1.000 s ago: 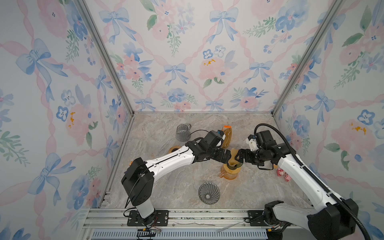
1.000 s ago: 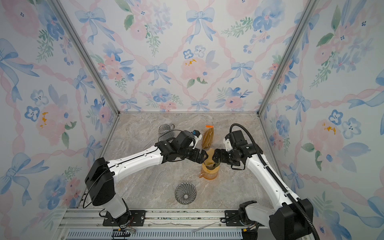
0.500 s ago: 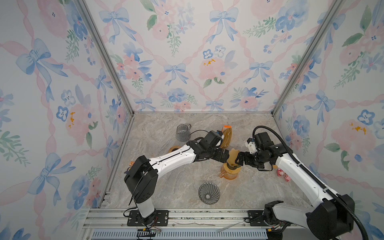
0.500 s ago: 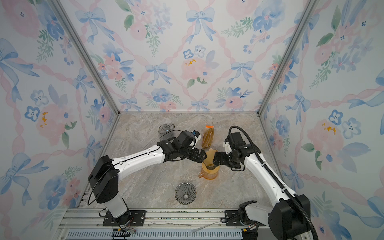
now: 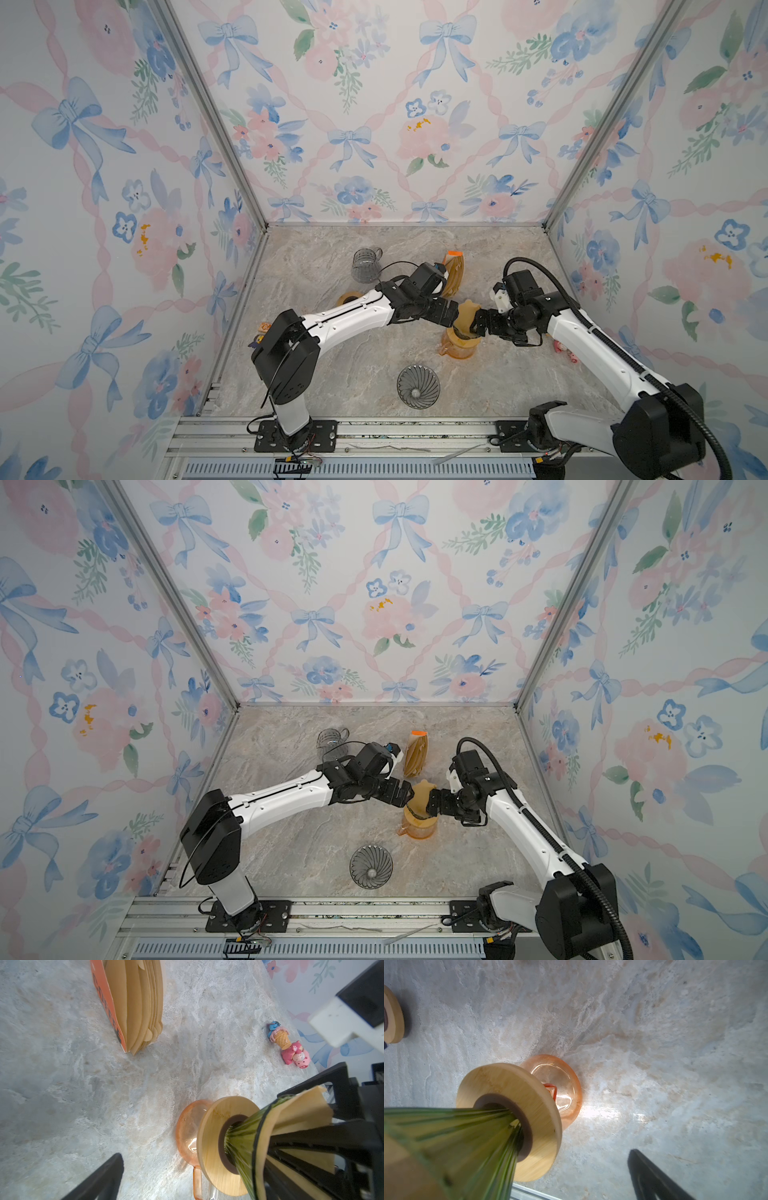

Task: Place the coffee filter in the dripper

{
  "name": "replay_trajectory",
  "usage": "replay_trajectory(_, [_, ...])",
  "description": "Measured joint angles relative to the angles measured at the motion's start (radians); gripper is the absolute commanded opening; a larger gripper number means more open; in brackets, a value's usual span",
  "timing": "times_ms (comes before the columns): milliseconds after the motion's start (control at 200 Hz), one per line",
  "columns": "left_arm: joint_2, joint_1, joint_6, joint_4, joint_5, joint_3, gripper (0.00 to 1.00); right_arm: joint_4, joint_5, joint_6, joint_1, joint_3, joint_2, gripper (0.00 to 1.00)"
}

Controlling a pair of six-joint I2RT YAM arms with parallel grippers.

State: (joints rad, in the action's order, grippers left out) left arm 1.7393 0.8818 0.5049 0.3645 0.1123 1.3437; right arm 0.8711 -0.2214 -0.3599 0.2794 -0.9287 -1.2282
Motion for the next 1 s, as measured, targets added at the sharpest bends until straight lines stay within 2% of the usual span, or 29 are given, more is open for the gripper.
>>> replay_trajectory(450, [0.000, 0.000, 0.000, 0.000, 0.017, 0.001, 0.98, 0.007, -0.101, 0.005, -0.103, -0.040, 0.080, 0.97])
replay_trajectory(995, [-0.033, -0.016, 0.000, 0.000, 0.041, 0.001, 0.98, -0.016, -0.116, 0.000, -0.131, -0.009, 0.064, 0.96])
